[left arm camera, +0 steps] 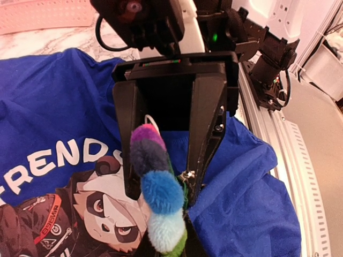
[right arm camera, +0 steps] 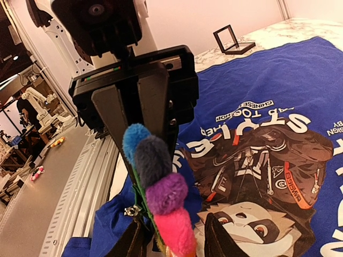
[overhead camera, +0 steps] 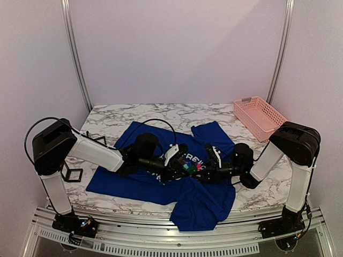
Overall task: Pin the brooch onto the clothing
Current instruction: Pin the clothing with brooches onto the flattened clothing.
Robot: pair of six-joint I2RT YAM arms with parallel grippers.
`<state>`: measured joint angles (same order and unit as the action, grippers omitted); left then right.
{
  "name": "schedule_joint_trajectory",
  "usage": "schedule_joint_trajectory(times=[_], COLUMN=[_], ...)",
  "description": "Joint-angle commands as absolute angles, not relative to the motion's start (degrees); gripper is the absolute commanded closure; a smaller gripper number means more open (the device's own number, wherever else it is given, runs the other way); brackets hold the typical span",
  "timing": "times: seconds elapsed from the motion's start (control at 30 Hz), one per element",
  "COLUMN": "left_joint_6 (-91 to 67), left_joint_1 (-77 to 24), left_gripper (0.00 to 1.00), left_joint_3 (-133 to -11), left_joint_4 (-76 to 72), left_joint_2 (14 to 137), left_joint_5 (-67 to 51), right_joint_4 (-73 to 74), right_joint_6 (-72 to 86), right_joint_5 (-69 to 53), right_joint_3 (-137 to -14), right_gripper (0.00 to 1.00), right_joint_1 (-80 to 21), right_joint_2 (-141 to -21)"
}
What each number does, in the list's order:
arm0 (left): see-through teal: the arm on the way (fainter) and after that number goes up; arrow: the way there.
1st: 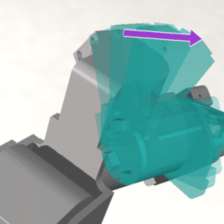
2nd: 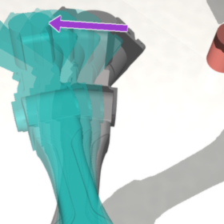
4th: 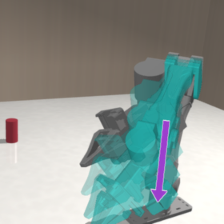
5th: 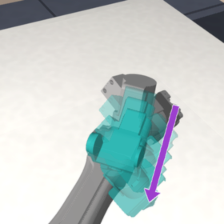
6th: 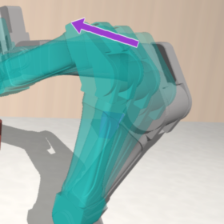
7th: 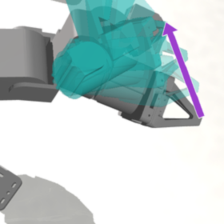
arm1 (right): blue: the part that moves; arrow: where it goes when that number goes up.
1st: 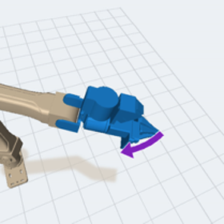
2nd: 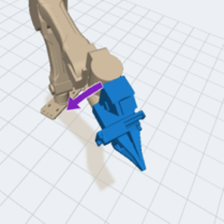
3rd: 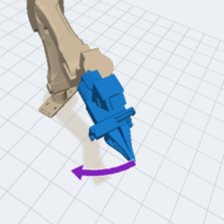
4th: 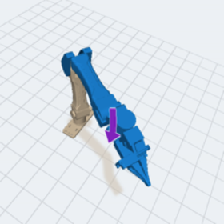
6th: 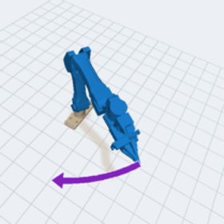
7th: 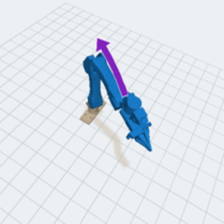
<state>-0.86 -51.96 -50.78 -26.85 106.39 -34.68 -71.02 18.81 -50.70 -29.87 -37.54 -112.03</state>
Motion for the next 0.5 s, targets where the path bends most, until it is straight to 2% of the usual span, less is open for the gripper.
schedule_joint_trajectory(times=[0.0, 0.3, 0.47], left_joint_6=[-0.24, -0.52, -0.81], left_joint_1=[-52.82, -52.82, -52.74], left_gripper=[1.0, 1.0, 1.0], left_joint_3=[-49.77, -49.31, -49.39], left_joint_4=[-26.52, -27.31, -26.84], left_joint_2=[103.98, 103.89, 103.73], left_joint_5=[-37.18, -37.0, -36.56], right_joint_4=[-72.66, -73.6, -75.32], right_joint_6=[20.16, 21.79, 21.59], right_joint_5=[-49.32, -49.55, -50.61], right_joint_3=[-28.75, -28.81, -27.96], right_gripper=[0.65, 0.66, 0.63], right_joint_1=[-35.31, -34.77, -34.75], right_joint_2=[-111.01, -111.76, -111.81])
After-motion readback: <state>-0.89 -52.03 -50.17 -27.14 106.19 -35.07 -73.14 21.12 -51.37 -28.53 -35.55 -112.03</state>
